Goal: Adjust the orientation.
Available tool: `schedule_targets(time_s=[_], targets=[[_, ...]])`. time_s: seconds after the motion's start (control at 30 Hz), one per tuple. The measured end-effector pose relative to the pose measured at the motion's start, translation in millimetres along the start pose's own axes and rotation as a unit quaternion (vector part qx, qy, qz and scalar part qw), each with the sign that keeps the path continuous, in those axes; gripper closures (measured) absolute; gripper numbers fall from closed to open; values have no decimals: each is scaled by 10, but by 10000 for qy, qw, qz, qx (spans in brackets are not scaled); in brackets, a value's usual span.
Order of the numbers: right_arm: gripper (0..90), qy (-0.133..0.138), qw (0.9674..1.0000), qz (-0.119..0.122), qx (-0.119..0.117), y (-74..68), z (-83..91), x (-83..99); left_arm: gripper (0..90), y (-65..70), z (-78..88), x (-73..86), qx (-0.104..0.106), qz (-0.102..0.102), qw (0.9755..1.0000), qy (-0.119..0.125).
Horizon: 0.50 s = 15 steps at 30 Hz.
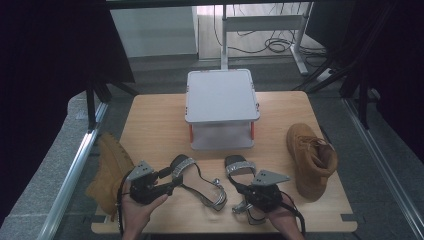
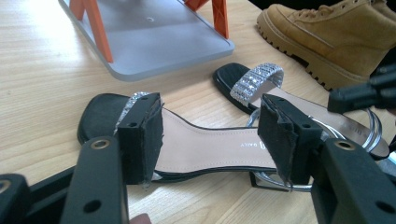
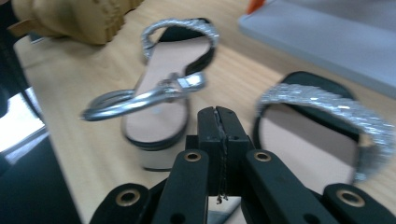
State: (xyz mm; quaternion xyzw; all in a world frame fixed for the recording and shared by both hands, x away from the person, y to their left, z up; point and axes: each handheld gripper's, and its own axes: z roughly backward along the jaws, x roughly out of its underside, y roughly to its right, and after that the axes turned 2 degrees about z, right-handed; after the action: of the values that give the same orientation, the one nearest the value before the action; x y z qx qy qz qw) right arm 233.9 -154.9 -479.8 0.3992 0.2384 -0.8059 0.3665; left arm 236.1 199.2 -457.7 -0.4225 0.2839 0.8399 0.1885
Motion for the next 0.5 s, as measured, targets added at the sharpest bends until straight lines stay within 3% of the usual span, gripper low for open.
schedule_targets(time_s=[0.07, 0.3, 0.5], targets=[[897, -175, 9998, 108, -51, -99, -63, -40, 397, -20, 18, 1, 37, 25, 10000, 17], [897, -501, 9987, 120, 58, -180, -181, -125, 394, -64, 114, -21, 69, 29, 9999, 105], [897, -774, 9968, -112, 185, -168, -298, -131, 399, -105, 158, -21, 32, 70, 9999, 133]])
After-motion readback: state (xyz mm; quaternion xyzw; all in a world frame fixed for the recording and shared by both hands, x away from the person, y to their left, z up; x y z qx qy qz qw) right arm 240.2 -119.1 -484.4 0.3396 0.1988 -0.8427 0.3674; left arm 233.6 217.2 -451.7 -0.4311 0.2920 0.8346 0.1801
